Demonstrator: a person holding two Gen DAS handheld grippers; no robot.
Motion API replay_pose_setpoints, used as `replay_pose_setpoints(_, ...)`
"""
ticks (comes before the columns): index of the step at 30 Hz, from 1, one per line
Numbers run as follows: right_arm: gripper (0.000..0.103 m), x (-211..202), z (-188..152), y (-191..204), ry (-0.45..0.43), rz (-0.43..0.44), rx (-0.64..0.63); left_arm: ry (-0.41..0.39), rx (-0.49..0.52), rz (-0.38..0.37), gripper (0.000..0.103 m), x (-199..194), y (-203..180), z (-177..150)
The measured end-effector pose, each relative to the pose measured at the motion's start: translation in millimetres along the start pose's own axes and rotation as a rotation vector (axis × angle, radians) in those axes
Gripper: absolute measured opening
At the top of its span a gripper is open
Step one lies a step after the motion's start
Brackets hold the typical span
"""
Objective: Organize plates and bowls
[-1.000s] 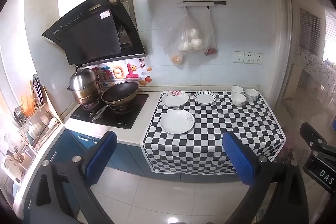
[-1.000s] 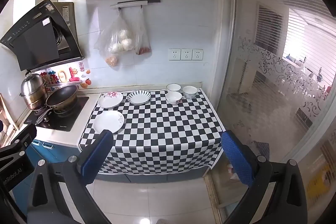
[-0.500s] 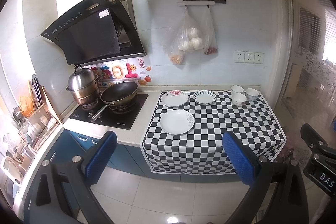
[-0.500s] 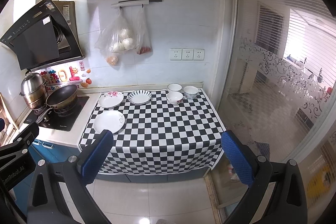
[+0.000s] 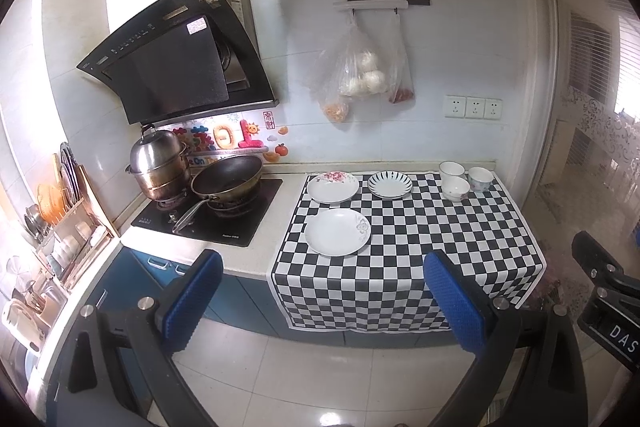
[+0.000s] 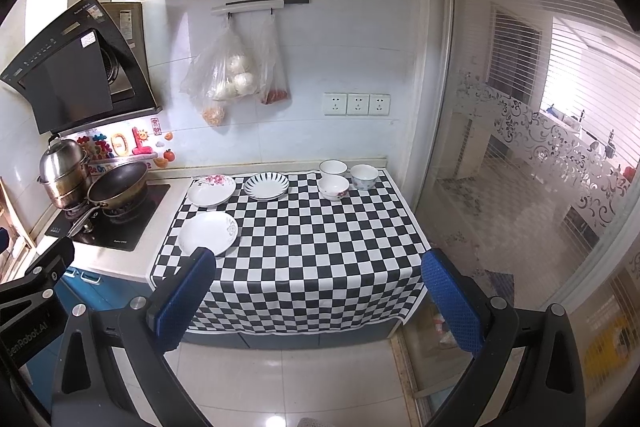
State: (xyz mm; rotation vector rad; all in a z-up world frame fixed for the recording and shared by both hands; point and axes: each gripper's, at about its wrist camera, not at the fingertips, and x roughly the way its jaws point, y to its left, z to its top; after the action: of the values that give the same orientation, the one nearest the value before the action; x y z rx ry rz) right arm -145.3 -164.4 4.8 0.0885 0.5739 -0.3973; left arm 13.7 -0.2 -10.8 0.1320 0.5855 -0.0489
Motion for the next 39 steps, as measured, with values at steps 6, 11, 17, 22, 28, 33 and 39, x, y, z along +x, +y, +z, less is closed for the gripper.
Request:
replay_pose_setpoints(6, 0.103, -3, 1, 0, -0.007, -0.014, -0.004, 0.002, 0.0, -0.001, 0.103, 0, 0, 0)
replay_pose_setpoints(11, 0.103, -3, 3, 0, -0.008, -0.016, -0.002, -0.001, 0.0, -0.001, 0.103, 0, 1, -1)
replay_pose_setpoints(17, 0.103, -2, 6, 1, -0.007, -0.017, -0.005, -0.002, 0.003, -0.001, 0.103, 0, 0, -2)
replay_pose_setpoints(22, 0.103, 2, 9, -1, -0.009, -0.021, -0.001, 0.0, 0.0, -0.001, 0.103, 0, 0, 0)
replay_pose_setpoints(28, 0.103, 4, 11, -2, -0.01, -0.026, 0.003, -0.002, 0.001, 0.0, 0.103, 0, -1, 1)
replay_pose_setpoints(33, 0.103, 7, 12, -1, -0.011, -0.028, 0.005, -0.004, 0.004, -0.001, 0.103, 0, -2, 1)
replay_pose_setpoints(39, 0.103, 10, 14, 1, -0.004, -0.022, 0.007, 0.007, 0.005, -0.005, 0.103, 3, -3, 2)
